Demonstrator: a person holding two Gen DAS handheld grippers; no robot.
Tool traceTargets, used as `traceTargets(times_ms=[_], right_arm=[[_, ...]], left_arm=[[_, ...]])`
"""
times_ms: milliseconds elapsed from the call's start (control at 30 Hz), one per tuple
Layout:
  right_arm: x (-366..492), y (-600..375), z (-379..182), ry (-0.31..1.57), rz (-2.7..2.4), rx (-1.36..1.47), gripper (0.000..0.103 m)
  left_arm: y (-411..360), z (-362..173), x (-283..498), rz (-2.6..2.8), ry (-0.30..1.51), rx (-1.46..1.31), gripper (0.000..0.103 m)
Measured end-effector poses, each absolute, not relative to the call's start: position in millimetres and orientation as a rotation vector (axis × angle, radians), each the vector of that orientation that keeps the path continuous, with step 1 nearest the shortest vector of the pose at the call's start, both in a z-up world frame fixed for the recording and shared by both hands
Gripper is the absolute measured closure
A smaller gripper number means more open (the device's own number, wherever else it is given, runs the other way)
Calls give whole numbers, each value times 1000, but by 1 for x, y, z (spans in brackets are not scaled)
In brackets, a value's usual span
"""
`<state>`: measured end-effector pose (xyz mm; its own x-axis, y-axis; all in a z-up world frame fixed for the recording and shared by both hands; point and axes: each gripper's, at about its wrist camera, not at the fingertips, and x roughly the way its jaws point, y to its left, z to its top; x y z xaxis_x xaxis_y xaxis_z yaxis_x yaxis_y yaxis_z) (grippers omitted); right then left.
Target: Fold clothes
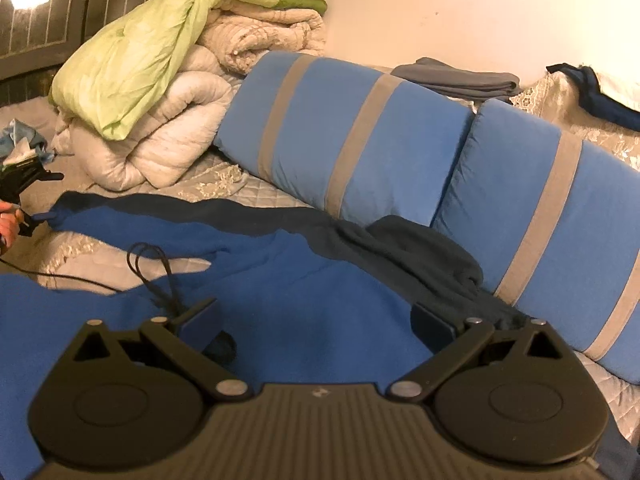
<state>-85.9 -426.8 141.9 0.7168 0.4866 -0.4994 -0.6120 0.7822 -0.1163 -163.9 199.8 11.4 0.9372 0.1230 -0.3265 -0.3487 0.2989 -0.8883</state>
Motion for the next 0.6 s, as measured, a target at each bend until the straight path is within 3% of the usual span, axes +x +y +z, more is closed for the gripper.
traceTargets(times_ms=[400, 600], right_arm=[[-83, -436, 105, 568, 575, -138, 0], [-89, -437, 95, 578, 583, -155, 0]], left_arm=[[226, -35, -181, 494, 68, -1416, 23], [235, -43, -174, 518, 61, -1411, 44]])
